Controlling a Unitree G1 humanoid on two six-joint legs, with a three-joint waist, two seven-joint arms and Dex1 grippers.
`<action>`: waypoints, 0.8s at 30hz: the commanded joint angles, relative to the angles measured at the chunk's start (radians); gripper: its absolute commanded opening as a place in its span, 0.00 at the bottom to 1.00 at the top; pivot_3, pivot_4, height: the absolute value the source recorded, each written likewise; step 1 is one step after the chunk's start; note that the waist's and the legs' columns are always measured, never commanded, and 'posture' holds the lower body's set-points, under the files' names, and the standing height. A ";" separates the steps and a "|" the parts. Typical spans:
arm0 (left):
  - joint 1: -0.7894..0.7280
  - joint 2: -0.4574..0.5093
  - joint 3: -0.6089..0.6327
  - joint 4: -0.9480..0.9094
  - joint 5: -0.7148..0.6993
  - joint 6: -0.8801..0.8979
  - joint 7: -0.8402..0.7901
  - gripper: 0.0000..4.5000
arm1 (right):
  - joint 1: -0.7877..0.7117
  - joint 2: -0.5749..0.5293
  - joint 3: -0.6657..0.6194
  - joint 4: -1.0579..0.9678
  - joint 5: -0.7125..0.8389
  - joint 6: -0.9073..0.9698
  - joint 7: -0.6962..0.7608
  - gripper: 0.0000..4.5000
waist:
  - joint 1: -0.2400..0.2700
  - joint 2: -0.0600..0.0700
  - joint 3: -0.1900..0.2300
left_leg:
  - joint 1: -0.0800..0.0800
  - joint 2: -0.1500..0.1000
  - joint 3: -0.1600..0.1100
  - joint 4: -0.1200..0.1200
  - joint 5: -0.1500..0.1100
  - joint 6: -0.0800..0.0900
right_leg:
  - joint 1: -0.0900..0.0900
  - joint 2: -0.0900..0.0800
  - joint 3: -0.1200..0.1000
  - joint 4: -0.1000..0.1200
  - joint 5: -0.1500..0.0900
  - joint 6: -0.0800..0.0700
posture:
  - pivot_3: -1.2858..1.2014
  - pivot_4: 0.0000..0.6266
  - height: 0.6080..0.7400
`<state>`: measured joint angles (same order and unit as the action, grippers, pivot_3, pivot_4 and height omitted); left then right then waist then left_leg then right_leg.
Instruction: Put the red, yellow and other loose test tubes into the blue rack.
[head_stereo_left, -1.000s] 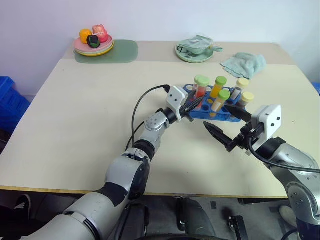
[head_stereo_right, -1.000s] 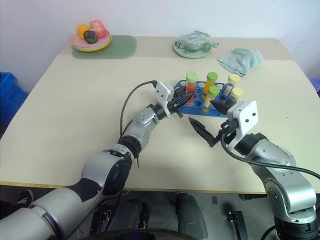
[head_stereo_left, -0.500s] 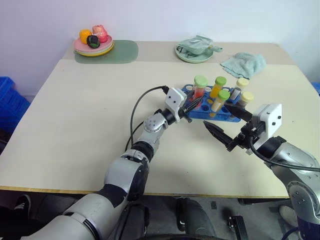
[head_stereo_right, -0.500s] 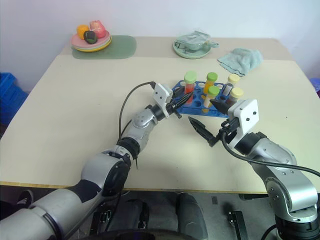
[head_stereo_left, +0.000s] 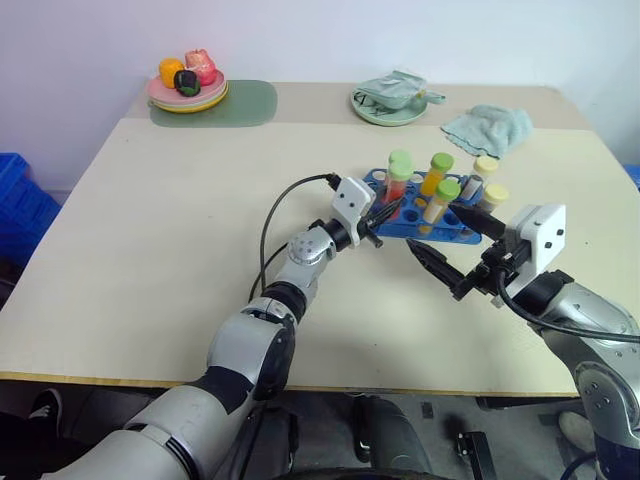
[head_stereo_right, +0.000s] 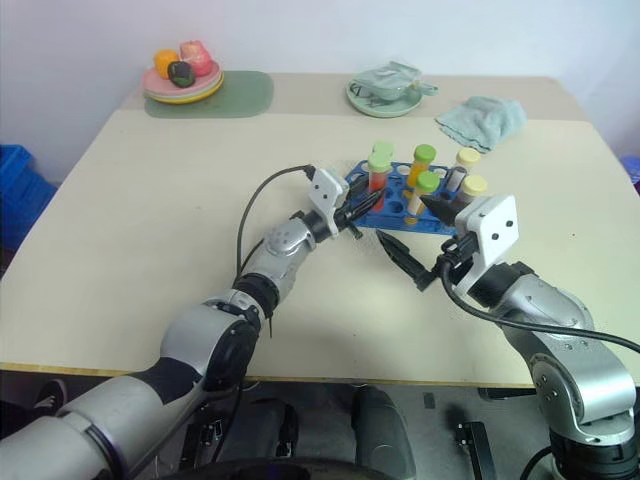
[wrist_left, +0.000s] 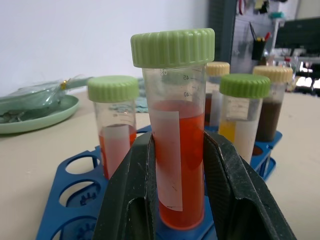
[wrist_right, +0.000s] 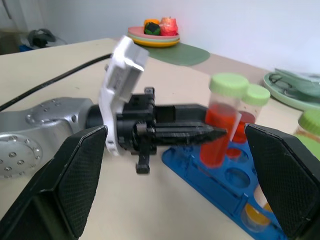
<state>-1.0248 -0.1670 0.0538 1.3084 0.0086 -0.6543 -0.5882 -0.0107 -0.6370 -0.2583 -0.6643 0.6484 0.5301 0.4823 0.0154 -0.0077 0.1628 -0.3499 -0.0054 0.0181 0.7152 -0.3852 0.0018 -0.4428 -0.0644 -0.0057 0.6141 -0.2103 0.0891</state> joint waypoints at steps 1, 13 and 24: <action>-0.002 -0.008 0.017 -0.015 -0.020 0.001 -0.028 0.21 | -0.007 -0.012 -0.035 -0.036 0.015 -0.001 0.002 1.00 | 0.000 0.000 0.000 | 0.000 0.000 0.000 0.000 0.000 0.000 | 0.000 0.000 0.000 0.000 0.000 0.000 | 0.52 0.24 1.00; 0.022 -0.004 0.068 -0.041 -0.080 -0.020 -0.119 0.92 | -0.028 -0.007 -0.023 -0.020 0.011 -0.002 0.014 1.00 | -0.001 0.000 0.000 | 0.000 0.000 0.000 0.000 0.000 0.000 | 0.000 0.000 0.000 0.000 0.000 0.000 | 0.52 0.24 1.00; 0.151 0.102 0.103 -0.311 -0.225 -0.026 -0.308 0.92 | -0.069 -0.003 -0.006 0.047 -0.017 -0.033 0.054 1.00 | -0.004 0.001 0.000 | 0.001 0.001 0.000 0.000 0.000 0.000 | 0.000 0.000 0.000 0.000 0.000 0.000 | 0.52 0.24 1.00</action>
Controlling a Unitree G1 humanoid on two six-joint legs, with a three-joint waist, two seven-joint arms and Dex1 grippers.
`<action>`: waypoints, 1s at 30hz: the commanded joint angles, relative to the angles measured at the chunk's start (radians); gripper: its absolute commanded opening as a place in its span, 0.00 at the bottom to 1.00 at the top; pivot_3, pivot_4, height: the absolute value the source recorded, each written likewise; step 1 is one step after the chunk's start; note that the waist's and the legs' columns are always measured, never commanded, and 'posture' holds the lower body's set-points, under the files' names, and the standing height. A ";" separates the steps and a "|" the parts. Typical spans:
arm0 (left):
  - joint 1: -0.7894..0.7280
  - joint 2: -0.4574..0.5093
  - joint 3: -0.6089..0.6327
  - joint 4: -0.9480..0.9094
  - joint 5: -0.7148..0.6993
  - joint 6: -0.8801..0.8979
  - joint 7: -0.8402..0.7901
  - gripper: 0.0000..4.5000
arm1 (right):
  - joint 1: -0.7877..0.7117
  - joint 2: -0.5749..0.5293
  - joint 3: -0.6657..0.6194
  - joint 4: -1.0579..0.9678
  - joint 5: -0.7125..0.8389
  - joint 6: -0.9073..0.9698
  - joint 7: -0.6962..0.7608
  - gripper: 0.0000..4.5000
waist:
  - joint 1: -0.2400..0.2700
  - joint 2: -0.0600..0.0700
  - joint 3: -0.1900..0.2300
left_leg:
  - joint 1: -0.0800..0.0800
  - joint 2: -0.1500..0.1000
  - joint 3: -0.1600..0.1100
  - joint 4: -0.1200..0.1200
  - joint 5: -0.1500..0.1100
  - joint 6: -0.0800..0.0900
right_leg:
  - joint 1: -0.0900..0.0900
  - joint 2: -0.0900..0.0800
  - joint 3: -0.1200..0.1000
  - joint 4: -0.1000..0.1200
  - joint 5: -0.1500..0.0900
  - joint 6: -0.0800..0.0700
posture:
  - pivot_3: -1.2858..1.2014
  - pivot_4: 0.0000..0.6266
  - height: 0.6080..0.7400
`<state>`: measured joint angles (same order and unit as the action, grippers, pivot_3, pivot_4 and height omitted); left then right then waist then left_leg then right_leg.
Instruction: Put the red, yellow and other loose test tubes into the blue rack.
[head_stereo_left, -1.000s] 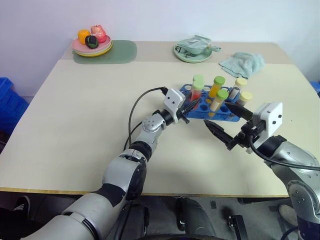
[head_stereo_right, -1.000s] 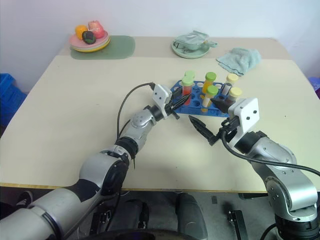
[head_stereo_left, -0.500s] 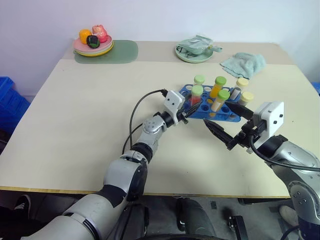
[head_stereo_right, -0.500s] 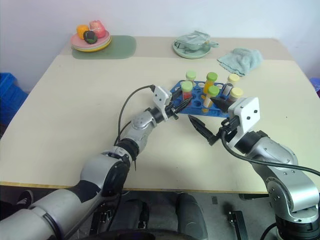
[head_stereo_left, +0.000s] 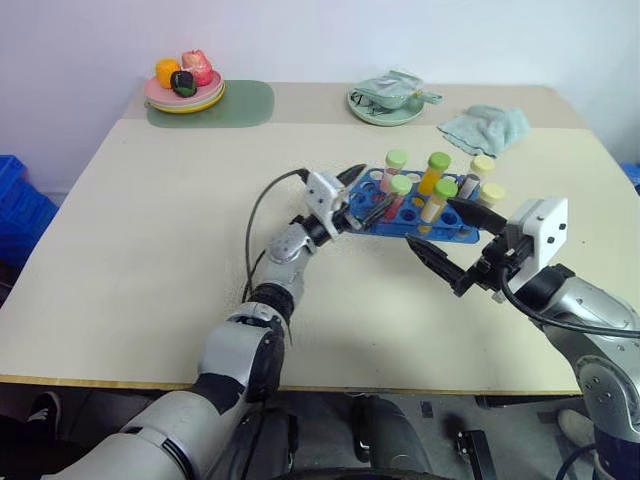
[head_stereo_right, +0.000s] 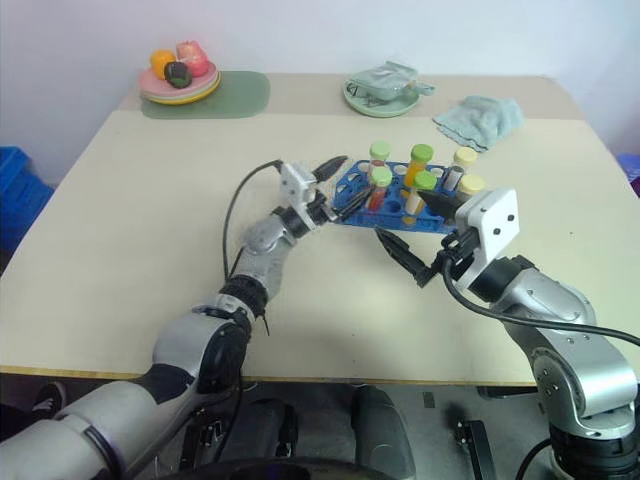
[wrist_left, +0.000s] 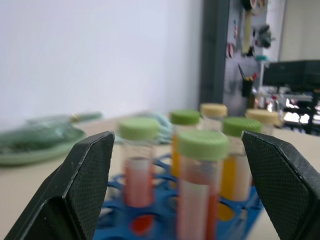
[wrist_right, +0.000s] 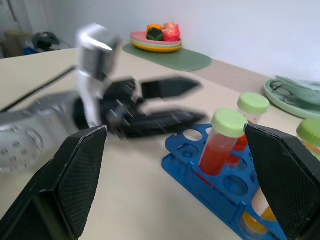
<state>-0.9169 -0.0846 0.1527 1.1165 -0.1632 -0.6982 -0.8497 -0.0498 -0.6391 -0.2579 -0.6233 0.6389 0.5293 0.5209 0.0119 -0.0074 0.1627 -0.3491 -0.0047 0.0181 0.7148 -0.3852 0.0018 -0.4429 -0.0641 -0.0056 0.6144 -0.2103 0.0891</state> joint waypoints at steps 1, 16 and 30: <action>0.072 0.032 -0.003 -0.171 -0.066 0.033 -0.059 0.92 | -0.039 0.000 -0.001 0.017 -0.013 -0.037 0.021 1.00 | 0.000 0.000 0.000 | 0.000 0.000 0.000 0.000 0.000 0.000 | 0.000 0.000 0.000 0.000 0.000 0.000 | 0.52 0.24 1.00; 0.457 0.577 0.011 -0.975 -0.374 0.733 -0.313 0.92 | -0.095 -0.064 0.023 0.162 -0.017 -0.106 0.252 1.00 | -0.015 0.001 0.000 | 0.001 0.002 -0.004 -0.001 0.000 0.000 | 0.000 0.001 0.001 0.001 0.000 0.000 | 0.52 0.24 1.00; 0.794 0.965 0.285 -1.098 -0.552 0.898 -0.615 0.92 | -0.079 -0.153 0.025 0.243 -0.024 -0.152 0.493 1.00 | -0.003 0.002 0.000 | 0.000 0.002 -0.004 -0.001 0.000 0.000 | 0.000 -0.001 0.000 -0.001 0.000 0.000 | 0.52 0.24 1.00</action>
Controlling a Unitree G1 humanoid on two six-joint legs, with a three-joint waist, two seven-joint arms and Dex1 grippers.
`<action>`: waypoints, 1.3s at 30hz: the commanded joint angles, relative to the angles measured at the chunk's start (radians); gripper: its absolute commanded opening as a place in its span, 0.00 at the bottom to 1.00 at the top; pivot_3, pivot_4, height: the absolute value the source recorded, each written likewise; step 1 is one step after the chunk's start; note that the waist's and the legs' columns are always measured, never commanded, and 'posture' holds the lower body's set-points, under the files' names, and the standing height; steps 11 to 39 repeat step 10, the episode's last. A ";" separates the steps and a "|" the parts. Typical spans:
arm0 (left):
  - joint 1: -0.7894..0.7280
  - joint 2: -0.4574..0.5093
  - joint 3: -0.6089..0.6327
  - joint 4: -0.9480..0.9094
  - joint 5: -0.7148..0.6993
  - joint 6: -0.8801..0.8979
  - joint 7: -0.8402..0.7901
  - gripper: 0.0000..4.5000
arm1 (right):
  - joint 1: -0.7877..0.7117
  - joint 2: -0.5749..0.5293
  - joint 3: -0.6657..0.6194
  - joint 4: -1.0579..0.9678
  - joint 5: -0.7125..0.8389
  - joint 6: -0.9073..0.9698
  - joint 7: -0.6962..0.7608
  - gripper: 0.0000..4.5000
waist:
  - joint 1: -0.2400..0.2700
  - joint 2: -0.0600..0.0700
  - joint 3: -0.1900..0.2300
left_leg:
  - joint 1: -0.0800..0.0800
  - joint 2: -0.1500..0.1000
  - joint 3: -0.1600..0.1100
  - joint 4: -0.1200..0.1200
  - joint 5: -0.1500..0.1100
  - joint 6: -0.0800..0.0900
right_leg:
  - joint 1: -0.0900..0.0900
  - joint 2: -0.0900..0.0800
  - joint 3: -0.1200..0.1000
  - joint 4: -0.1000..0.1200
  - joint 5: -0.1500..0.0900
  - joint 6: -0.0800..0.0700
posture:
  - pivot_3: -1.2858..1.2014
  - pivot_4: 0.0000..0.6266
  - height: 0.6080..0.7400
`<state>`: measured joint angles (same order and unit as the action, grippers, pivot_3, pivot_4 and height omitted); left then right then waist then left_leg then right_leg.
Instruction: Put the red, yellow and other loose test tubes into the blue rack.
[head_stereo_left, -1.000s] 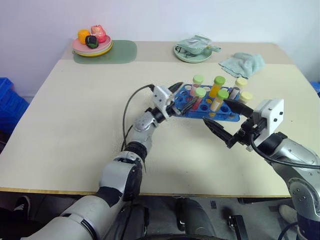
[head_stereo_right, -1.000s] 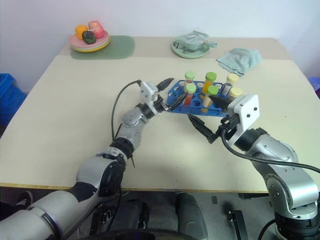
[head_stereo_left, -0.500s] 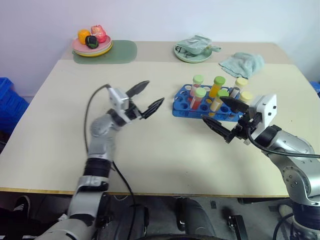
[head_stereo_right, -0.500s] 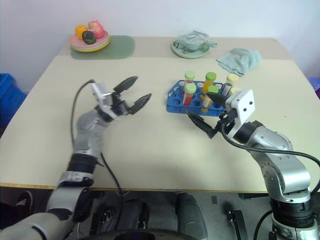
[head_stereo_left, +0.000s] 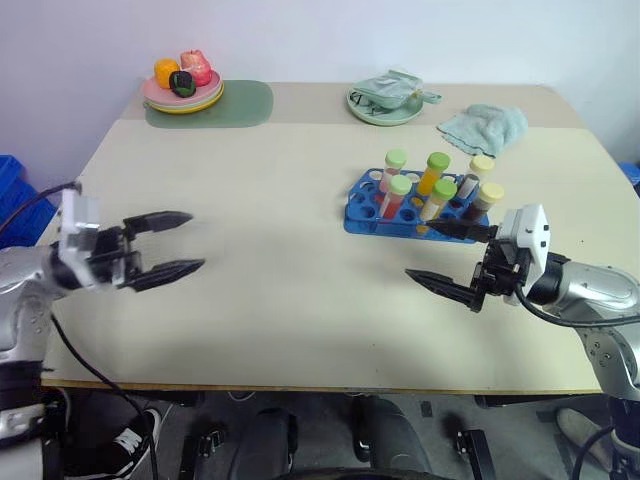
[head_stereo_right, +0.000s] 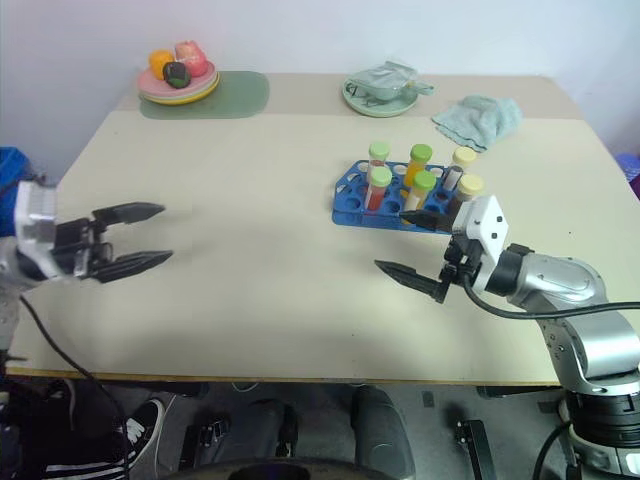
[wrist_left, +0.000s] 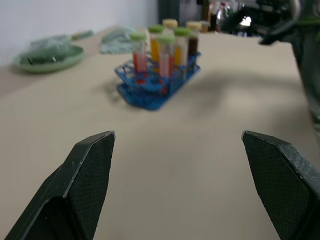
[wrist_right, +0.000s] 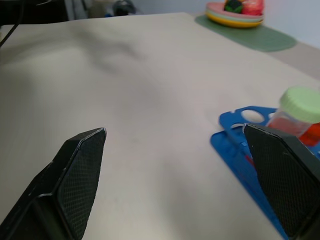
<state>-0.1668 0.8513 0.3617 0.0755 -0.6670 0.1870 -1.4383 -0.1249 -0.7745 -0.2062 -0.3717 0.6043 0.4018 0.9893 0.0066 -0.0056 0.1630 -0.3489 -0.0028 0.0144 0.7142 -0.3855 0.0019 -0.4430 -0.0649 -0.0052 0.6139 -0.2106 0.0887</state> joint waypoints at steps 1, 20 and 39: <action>0.067 0.033 0.098 -0.072 -0.054 0.019 -0.020 0.92 | 0.000 -0.022 -0.030 -0.005 0.008 -0.030 0.036 1.00 | 0.004 0.000 0.000 | 0.000 0.000 0.000 0.000 0.000 0.000 | 0.000 0.000 0.000 0.000 0.000 0.000 | 0.52 0.24 1.00; 0.229 0.014 0.187 -0.161 -0.090 0.039 -0.016 0.92 | 0.058 -0.061 -0.113 0.007 0.021 -0.035 0.081 1.00 | 0.005 0.000 0.000 | 0.001 0.000 0.001 0.000 -0.001 0.002 | 0.000 -0.001 0.000 0.000 0.000 0.000 | 0.52 0.24 1.00; 0.229 0.014 0.187 -0.161 -0.090 0.039 -0.016 0.92 | 0.058 -0.061 -0.113 0.007 0.021 -0.035 0.081 1.00 | 0.005 0.000 0.000 | 0.001 0.000 0.001 0.000 -0.001 0.002 | 0.000 -0.001 0.000 0.000 0.000 0.000 | 0.52 0.24 1.00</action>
